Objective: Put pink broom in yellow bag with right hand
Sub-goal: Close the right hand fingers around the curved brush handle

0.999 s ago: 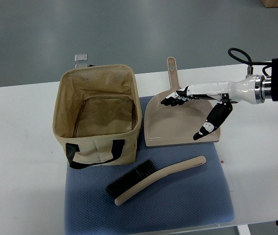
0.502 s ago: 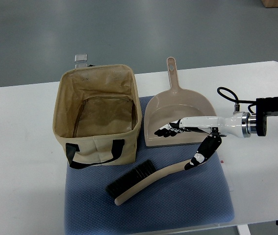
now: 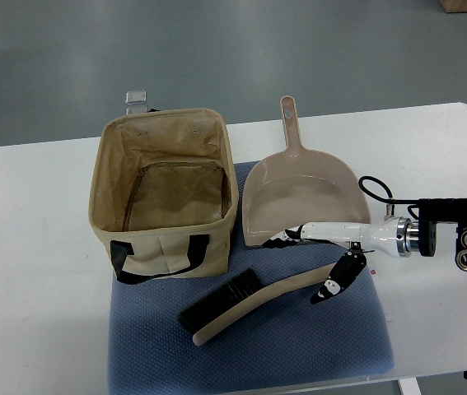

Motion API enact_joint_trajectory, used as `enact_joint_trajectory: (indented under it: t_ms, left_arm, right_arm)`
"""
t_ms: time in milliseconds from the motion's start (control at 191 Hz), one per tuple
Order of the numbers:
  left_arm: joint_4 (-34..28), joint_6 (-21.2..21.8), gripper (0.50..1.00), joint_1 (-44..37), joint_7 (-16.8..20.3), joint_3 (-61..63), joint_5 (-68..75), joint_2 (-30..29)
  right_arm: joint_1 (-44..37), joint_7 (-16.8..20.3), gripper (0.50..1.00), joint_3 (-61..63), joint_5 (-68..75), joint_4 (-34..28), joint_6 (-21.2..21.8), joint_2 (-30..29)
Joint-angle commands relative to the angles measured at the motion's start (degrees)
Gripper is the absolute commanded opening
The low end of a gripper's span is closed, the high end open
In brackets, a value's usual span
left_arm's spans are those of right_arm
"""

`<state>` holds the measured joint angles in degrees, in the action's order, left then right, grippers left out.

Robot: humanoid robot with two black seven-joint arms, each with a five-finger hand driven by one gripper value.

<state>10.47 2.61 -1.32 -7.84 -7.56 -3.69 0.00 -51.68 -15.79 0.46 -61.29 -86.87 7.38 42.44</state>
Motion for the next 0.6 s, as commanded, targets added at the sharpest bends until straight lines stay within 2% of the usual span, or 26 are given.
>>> enact_joint_trajectory:
  t_ms: [0, 141, 209, 345, 439, 476, 596]
  left_arm:
    - [0.1, -0.1, 1.0, 0.0, -0.1, 0.0, 0.0, 0.0]
    - [0.0, -0.1, 1.0, 0.0, -0.1, 0.0, 0.0, 0.0]
    - [0.0, -0.1, 1.0, 0.0, -0.1, 0.0, 0.0, 0.0]
    - [0.1, -0.1, 1.0, 0.0, -0.1, 0.0, 0.0, 0.0]
    - [0.1, 0.0, 1.0, 0.0, -0.1, 0.0, 0.0, 0.0]
    - [0.1, -0.1, 1.0, 0.0, -0.1, 0.0, 0.0, 0.0]
    - [0.1, 0.0, 1.0, 0.0, -0.1, 0.0, 0.0, 0.0]
  right_arm:
    - [1.2, -0.9, 0.93, 0.1, -0.9, 0.7, -0.4, -0.3]
    - [2.5, -1.8, 0.915, 0.0, -4.4, 2.0, -3.0, -1.0]
    - [3.3, -2.0, 0.868, 0.0, -4.8, 2.6, -3.2, -1.1]
    - [4.7, -2.1, 0.823, 0.0, -5.6, 3.3, -4.5, -1.8]
    - [5.6, -2.4, 0.762, -0.1, -7.7, 4.2, -5.5, -2.4]
    - [5.8, -2.7, 0.754, -0.1, -8.1, 4.5, -5.8, -2.7]
    - [6.2, -2.9, 0.67, 0.0, -8.8, 5.4, -6.4, -3.2]
